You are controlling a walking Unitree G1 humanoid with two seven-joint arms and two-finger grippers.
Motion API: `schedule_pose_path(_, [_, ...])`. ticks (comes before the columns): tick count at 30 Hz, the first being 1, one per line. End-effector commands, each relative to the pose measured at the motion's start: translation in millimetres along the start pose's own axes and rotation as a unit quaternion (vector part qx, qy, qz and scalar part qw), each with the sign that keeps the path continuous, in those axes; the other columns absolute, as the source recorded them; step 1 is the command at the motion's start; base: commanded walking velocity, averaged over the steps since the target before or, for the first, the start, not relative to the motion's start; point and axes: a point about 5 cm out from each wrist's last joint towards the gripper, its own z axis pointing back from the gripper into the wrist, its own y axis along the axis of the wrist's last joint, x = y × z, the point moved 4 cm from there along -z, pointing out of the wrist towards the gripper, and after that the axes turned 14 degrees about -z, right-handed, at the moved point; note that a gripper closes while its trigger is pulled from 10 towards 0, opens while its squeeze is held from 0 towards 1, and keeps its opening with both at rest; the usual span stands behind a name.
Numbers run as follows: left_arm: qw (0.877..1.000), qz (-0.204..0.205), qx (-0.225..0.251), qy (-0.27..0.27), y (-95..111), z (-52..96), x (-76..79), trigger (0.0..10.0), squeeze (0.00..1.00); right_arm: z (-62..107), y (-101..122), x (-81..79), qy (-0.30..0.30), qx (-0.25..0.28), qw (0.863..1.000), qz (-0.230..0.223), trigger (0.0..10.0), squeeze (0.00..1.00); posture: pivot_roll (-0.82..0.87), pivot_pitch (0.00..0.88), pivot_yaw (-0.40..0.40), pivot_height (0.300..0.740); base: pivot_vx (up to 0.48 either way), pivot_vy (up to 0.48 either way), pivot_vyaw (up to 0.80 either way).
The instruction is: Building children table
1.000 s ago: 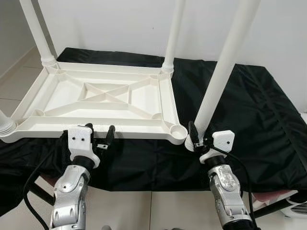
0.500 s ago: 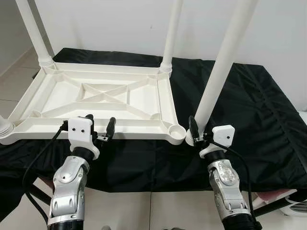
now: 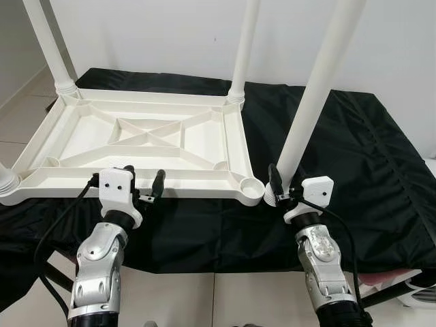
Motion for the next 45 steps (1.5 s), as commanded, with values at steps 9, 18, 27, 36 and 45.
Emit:
schedule_pose_path(9, [0.998,0.010,-0.018,0.056,-5,-0.7,-10.1,10.0,0.00,-4.4,-2,-2.5,0.015,-0.004,1.000,-0.007,10.0,0.00,0.01,0.000,-0.041,0.740,0.000,0.000,0.00])
schedule_pose_path(18, [0.998,0.009,-0.014,0.057,-5,-3.8,-13.7,10.0,0.00,-5.8,-1,2.1,0.013,-0.002,1.000,-0.002,10.0,0.00,0.00,0.000,-0.046,0.740,0.000,0.000,0.00])
schedule_pose_path(27, [0.998,0.017,-0.011,0.053,-5,-4.7,-7.5,10.0,0.00,-2.8,0,5.2,0.012,-0.002,1.000,0.003,10.0,0.00,-0.01,0.000,-0.047,0.740,0.000,0.000,0.00])
schedule_pose_path(36, [0.999,0.019,-0.010,0.049,-5,-5.6,-5.0,10.0,0.00,-1.8,0,5.4,0.011,-0.002,1.000,0.006,10.0,0.00,-0.02,0.000,-0.047,0.740,0.000,0.000,0.00])
schedule_pose_path(45, [0.999,0.020,-0.005,0.048,-3,-5.3,-3.9,10.0,0.00,-0.1,5,3.0,0.013,0.005,1.000,0.009,10.0,0.00,-0.02,0.000,-0.051,0.740,0.000,0.000,0.00])
